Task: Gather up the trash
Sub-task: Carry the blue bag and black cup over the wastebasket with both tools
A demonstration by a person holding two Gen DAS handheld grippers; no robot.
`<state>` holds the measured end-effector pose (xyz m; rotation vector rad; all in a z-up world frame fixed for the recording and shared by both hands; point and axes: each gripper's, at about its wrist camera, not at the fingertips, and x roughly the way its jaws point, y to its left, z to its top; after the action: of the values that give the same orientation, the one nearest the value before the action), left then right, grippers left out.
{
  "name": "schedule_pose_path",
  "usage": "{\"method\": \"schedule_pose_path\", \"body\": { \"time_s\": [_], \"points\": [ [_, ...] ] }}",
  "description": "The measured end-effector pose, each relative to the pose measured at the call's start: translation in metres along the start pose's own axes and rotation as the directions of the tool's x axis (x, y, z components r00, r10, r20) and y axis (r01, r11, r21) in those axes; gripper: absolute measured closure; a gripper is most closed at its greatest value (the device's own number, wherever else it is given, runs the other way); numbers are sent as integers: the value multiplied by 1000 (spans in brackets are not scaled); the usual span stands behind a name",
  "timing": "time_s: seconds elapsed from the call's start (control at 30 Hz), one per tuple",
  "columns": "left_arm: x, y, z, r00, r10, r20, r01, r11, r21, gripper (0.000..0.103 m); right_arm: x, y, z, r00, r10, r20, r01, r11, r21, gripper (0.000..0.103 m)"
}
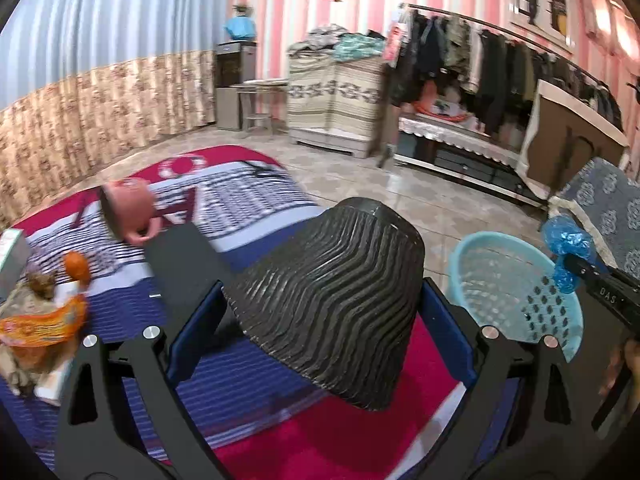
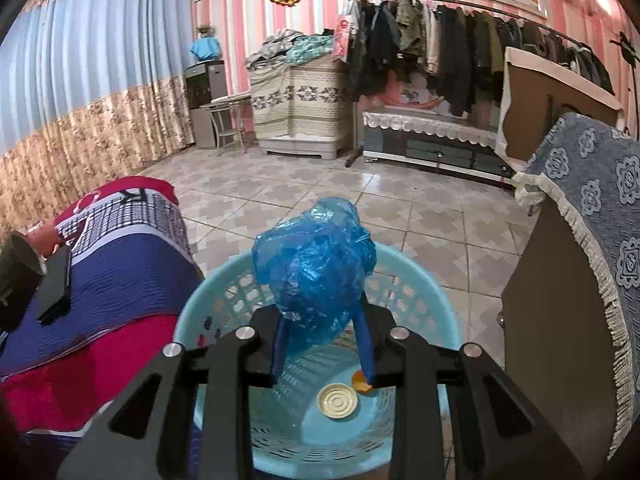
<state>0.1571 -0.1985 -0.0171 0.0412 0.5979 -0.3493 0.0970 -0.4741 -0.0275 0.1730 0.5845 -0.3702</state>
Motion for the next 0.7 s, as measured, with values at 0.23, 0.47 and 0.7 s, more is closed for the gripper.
{"method": "schedule_pose_path", "body": {
  "time_s": [0.23,0.47,0.7],
  "points": [
    [30,-61,8,998,-64,-19,65,996,56,11,4,-26,-7,1000,-15,-21,16,997,70,74],
    [60,-119,7,993,-106,-44,111,982,150,11,11,-43,-10,999,-39,-38,43,991,128,74],
    [78,-156,11,990,-133,-42,139,966,219,11,13,-58,-14,997,-65,-46,73,982,172,74]
  ]
}}
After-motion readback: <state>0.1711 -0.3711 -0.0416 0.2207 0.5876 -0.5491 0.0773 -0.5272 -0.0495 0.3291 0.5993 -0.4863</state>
